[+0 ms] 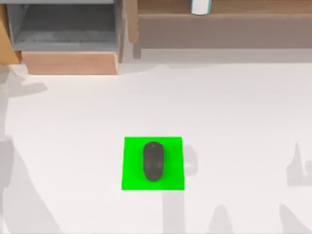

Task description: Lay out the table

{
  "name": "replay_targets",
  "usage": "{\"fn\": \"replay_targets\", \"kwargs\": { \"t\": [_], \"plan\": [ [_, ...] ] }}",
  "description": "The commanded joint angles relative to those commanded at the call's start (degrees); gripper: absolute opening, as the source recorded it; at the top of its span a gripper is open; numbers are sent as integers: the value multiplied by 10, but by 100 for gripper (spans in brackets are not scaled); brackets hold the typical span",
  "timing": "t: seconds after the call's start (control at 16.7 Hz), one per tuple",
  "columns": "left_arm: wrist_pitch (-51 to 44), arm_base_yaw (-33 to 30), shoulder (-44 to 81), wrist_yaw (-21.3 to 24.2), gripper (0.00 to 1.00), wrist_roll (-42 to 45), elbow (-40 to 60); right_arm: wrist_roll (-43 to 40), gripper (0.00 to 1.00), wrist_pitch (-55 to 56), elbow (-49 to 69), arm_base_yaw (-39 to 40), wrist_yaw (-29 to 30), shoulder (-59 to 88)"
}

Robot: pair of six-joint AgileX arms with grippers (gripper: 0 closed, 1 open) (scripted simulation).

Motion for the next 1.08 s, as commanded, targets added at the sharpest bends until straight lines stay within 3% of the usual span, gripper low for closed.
{"fn": "replay_targets", "kwargs": {
  "t": [0.6,1.08],
  "plan": [
    [-63,21,54,-22,100,1,117,0,100,0,0,0,0,0],
    [-60,42,83,-30,100,23,109,0,100,0,0,0,0,0]
  ]
}}
